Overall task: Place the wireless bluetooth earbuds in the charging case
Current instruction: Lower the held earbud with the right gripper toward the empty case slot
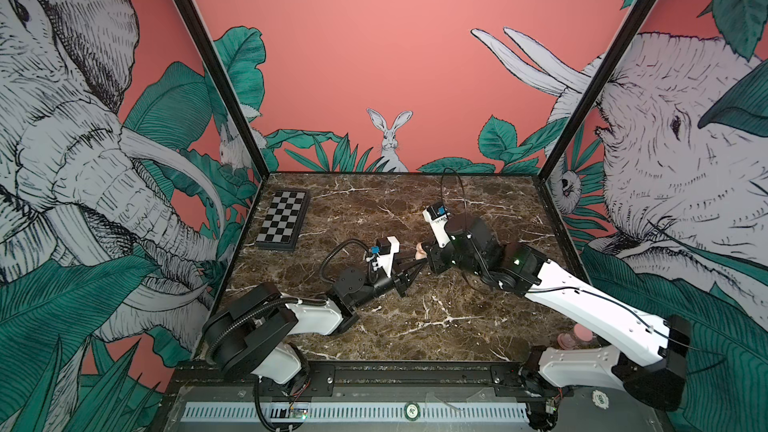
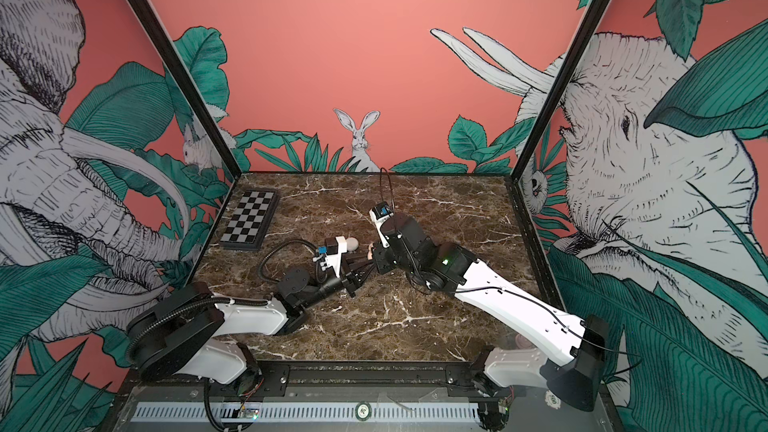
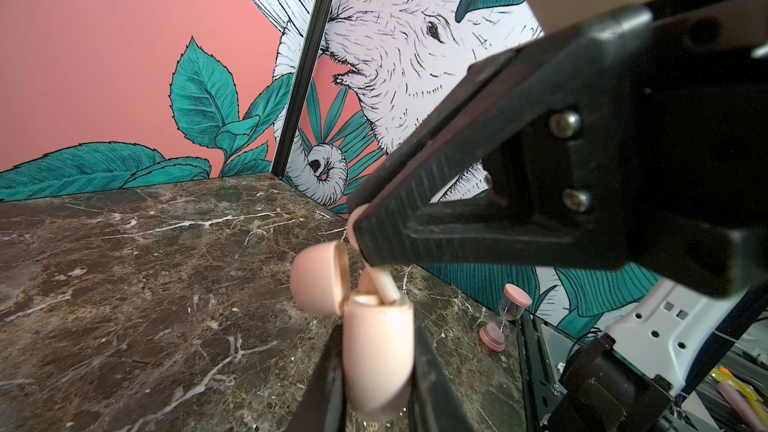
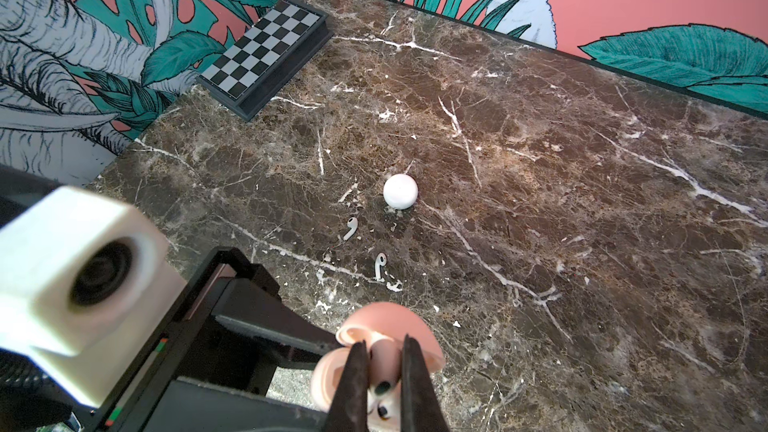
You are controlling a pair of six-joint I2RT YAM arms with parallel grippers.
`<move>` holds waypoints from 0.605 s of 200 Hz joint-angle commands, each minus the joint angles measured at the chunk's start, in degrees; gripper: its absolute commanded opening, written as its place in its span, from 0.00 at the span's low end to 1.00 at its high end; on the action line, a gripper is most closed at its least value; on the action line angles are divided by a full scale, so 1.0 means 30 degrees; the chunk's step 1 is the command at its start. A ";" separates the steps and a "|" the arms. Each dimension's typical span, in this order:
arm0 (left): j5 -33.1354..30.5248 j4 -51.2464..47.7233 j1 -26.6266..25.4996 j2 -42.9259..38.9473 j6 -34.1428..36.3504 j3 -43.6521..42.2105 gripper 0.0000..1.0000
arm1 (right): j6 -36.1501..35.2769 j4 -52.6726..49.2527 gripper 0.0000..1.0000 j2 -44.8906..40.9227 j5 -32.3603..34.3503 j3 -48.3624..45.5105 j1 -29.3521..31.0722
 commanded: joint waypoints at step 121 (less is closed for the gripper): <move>-0.0898 0.0917 -0.0028 -0.1019 -0.0106 0.0372 0.00 | 0.0039 0.0549 0.10 -0.0891 -0.0394 -0.0674 0.0370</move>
